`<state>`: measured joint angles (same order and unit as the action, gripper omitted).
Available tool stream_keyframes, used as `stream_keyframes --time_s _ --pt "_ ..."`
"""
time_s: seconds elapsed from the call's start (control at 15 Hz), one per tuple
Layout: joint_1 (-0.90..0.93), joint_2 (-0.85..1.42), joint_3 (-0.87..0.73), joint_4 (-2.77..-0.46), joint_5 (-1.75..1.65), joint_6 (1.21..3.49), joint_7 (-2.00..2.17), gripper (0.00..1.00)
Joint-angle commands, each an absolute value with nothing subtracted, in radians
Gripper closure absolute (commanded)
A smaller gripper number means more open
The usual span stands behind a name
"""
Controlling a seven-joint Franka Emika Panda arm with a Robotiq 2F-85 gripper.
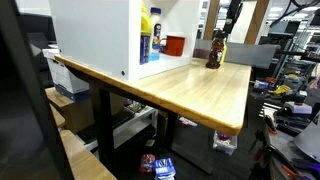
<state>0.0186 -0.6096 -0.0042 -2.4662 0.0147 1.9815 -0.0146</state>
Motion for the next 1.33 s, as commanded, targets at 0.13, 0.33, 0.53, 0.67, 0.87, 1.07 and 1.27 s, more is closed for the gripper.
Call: stream_keyframes --time_s 0.13,0.33,0.53,0.67,0.87,1.07,1.27 --pt "0.016 -0.609 -0.002 -2.464 0.016 1.978 -0.015 0.0" --pt "0.017 -0.608 -0.004 -2.461 0.016 1.974 -0.019 0.0" --pt "0.013 -0.607 -0.005 -2.459 0.013 1.967 -0.018 0.0" --pt "0.012 -0.608 -0.005 -2.461 0.014 1.97 -0.015 0.0" --pt "0.014 -0.607 -0.005 -2.46 0.02 1.971 -0.012 0.0" --pt "0.015 -0.612 0.0 -2.463 0.019 1.974 -0.005 0.0" --pt "0.018 -0.623 0.009 -2.477 0.031 2.006 0.018 0.0"
